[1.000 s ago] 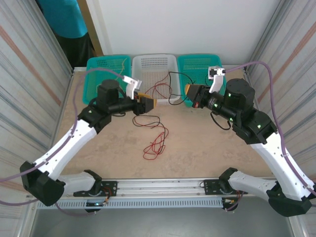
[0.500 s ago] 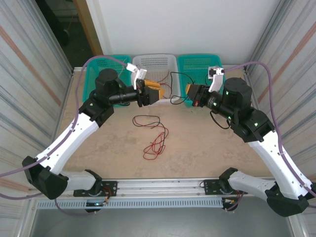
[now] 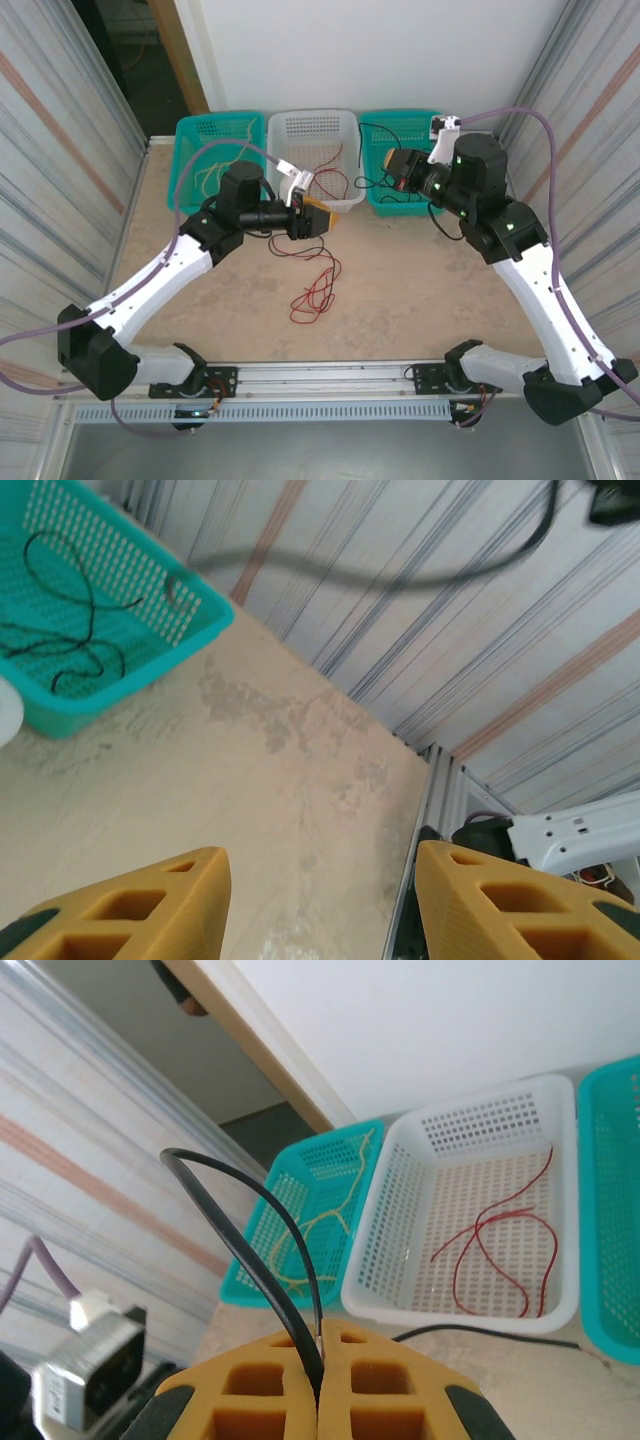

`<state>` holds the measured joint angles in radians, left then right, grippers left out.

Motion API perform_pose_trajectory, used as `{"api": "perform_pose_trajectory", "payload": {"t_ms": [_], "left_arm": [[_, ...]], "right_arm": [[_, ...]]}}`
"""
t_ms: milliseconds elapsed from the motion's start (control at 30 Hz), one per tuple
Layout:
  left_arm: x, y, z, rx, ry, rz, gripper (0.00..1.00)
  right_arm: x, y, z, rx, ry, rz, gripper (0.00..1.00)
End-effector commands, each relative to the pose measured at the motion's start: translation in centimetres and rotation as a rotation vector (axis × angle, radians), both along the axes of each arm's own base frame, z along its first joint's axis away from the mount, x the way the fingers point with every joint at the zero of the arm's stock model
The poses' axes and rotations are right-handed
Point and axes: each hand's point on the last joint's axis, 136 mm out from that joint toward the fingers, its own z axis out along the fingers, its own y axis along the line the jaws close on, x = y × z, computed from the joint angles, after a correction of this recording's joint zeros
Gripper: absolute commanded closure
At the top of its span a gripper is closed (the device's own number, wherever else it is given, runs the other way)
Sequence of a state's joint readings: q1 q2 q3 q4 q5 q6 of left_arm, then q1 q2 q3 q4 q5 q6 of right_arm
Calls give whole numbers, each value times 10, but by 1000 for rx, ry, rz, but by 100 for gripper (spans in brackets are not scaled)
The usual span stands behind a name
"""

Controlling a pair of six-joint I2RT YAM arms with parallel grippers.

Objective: Untangle the cables

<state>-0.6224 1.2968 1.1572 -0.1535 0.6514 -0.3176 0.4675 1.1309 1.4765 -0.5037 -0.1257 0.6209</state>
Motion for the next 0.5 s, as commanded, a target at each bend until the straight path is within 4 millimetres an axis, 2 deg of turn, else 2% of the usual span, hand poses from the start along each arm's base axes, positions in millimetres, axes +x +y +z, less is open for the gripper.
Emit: {"api": "perform_pose_trajectory", "payload": {"t_ms": [0,233,367,467], "left_arm": [[0,13,-18,73,0,63,47],[16,44,-53,189,71,217,48],[24,73,-92,348,126,352,47],[29,97,-124,435,231,453,45]], "right_arm": [[7,-6,18,44,-31,-9,100],[30,-24,19,52,-9,-58,100],[38,-34,16,39,5,-90,100],[43,-39,12,45,20,-107,100]]}}
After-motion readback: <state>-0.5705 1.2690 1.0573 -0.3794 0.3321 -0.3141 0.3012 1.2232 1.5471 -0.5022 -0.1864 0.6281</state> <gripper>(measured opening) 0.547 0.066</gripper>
